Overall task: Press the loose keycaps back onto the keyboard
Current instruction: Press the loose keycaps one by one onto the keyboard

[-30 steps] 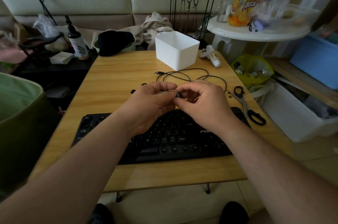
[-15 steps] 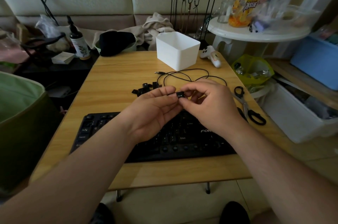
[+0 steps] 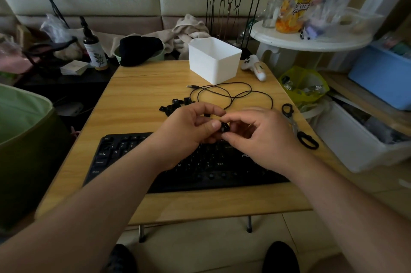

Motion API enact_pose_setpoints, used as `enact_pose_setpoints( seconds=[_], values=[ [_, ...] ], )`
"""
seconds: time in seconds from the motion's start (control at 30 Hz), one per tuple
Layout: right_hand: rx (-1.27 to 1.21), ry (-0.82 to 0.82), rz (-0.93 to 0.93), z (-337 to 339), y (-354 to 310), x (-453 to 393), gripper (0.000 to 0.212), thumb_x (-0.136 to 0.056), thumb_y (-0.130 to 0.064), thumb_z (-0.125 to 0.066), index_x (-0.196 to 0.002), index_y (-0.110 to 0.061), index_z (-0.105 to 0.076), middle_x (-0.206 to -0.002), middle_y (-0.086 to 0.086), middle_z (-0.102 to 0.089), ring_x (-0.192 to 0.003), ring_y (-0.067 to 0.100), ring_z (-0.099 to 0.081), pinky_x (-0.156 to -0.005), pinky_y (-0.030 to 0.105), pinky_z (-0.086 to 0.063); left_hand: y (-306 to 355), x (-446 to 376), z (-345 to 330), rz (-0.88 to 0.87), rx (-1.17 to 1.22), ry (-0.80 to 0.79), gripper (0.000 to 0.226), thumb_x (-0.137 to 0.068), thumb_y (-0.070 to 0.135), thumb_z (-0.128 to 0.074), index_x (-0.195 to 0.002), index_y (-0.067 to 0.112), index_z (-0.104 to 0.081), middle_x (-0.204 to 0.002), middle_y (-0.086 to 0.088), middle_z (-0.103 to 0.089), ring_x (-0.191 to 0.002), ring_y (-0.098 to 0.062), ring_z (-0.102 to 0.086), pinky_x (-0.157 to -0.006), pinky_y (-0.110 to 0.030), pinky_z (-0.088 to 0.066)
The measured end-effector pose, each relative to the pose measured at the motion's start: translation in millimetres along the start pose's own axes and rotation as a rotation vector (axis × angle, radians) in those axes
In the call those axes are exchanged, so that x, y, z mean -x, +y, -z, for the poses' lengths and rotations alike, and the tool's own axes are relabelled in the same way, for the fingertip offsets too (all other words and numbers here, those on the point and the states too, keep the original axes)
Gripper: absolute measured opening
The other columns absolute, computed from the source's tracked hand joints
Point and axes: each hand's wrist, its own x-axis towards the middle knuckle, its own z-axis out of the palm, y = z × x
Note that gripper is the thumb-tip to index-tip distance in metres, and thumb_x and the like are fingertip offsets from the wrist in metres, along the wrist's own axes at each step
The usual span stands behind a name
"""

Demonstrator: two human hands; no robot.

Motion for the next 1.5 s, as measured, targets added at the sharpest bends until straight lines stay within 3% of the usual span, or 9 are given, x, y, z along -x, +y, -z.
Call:
enact_pose_setpoints(
  seconds=[0.1,0.2,0.37,0.43,0.57,0.67,0.73,1.03,1.5],
  values=[
    [0.006,-0.039,-0.036,10.8,-0.1,8.1,0.028,-0.080,-0.023,-0.088,-0.106,-0.032,-0.080,-0.084,-0.015,-0.070,-0.083,0.006,-0.067,-0.067,0.012,-0.049,1.4,0.2,-9.3,-0.031,-0.085,-0.046,0.022,-0.102,0.008,-0.062,-0.123,0.015,-0.064,-0.093,-0.010,-0.078,-0.085,-0.017,-0.071,-0.081,-0.029,-0.060],
    [-0.023,-0.092,-0.122,29.5,1.9,16.0,0.026,-0.082,-0.026,-0.085,-0.103,-0.039,-0.079,-0.085,-0.018,-0.073,-0.081,0.005,-0.071,-0.068,0.020,-0.056,1.2,-0.3,-25.5,-0.038,-0.092,-0.072,0.023,-0.102,0.009,-0.062,-0.122,0.019,-0.064,-0.092,-0.007,-0.079,-0.083,-0.014,-0.070,-0.080,-0.027,-0.059],
    [0.100,-0.168,-0.143,62.0,5.4,25.9,0.024,-0.081,-0.027,-0.084,-0.103,-0.035,-0.080,-0.081,-0.018,-0.072,-0.077,0.002,-0.069,-0.064,0.014,-0.052,-2.0,-6.8,-60.4,-0.040,-0.094,-0.046,0.025,-0.103,0.014,-0.063,-0.127,0.021,-0.063,-0.081,0.001,-0.076,-0.076,-0.007,-0.067,-0.073,-0.025,-0.054],
    [0.113,-0.186,-0.181,76.5,8.1,30.0,0.023,-0.079,-0.028,-0.083,-0.100,-0.036,-0.079,-0.083,-0.019,-0.072,-0.076,0.002,-0.069,-0.064,0.016,-0.054,-0.3,-9.1,-71.8,-0.050,-0.129,-0.066,0.033,-0.105,0.017,-0.061,-0.138,0.022,-0.060,-0.086,0.003,-0.077,-0.081,-0.004,-0.070,-0.075,-0.022,-0.055],
    [0.151,-0.170,-0.315,109.1,35.3,37.7,0.024,-0.082,-0.024,-0.084,-0.097,-0.041,-0.076,-0.087,-0.022,-0.070,-0.078,0.000,-0.067,-0.069,0.023,-0.054,-5.7,-9.7,-75.5,-0.179,-0.649,-0.079,0.044,-0.107,0.025,-0.054,-0.150,0.034,-0.051,-0.124,0.011,-0.072,-0.103,-0.003,-0.068,-0.089,-0.024,-0.057],
    [0.206,-0.249,-0.380,120.1,52.1,43.4,0.025,-0.082,-0.024,-0.085,-0.094,-0.044,-0.075,-0.084,-0.020,-0.070,-0.078,0.000,-0.064,-0.067,0.021,-0.049,-19.8,-8.5,-68.2,-0.329,-0.950,-0.055,0.034,-0.104,0.024,-0.060,-0.136,0.028,-0.066,-0.125,0.009,-0.071,-0.114,-0.011,-0.061,-0.104,-0.033,-0.048],
    [0.225,-0.315,-0.392,116.0,55.3,45.1,0.022,-0.082,-0.028,-0.085,-0.095,-0.044,-0.076,-0.083,-0.013,-0.068,-0.078,0.002,-0.063,-0.068,0.022,-0.050,-27.7,-7.7,-65.5,-0.402,-1.059,-0.040,0.025,-0.102,0.028,-0.063,-0.125,0.028,-0.074,-0.119,0.010,-0.072,-0.112,-0.014,-0.058,-0.106,-0.036,-0.042],
    [0.456,-0.482,-0.215,83.8,48.0,39.1,0.019,-0.084,-0.034,-0.083,-0.102,-0.036,-0.078,-0.090,-0.018,-0.061,-0.085,-0.001,-0.057,-0.079,0.032,-0.055,-32.0,-4.8,-70.3,-0.398,-1.128,-0.006,0.024,-0.099,0.038,-0.064,-0.121,0.038,-0.074,-0.116,0.015,-0.062,-0.116,-0.016,-0.046,-0.101,-0.039,-0.041],
    [0.551,-0.510,-0.141,80.8,48.4,42.1,0.016,-0.088,-0.034,-0.079,-0.104,-0.035,-0.080,-0.093,-0.022,-0.062,-0.093,0.001,-0.058,-0.090,0.034,-0.052,-32.6,-3.3,-70.7,-0.398,-1.129,-0.010,0.027,-0.099,0.040,-0.063,-0.124,0.039,-0.072,-0.120,0.014,-0.059,-0.119,-0.017,-0.045,-0.105,-0.040,-0.037]
  ],
)
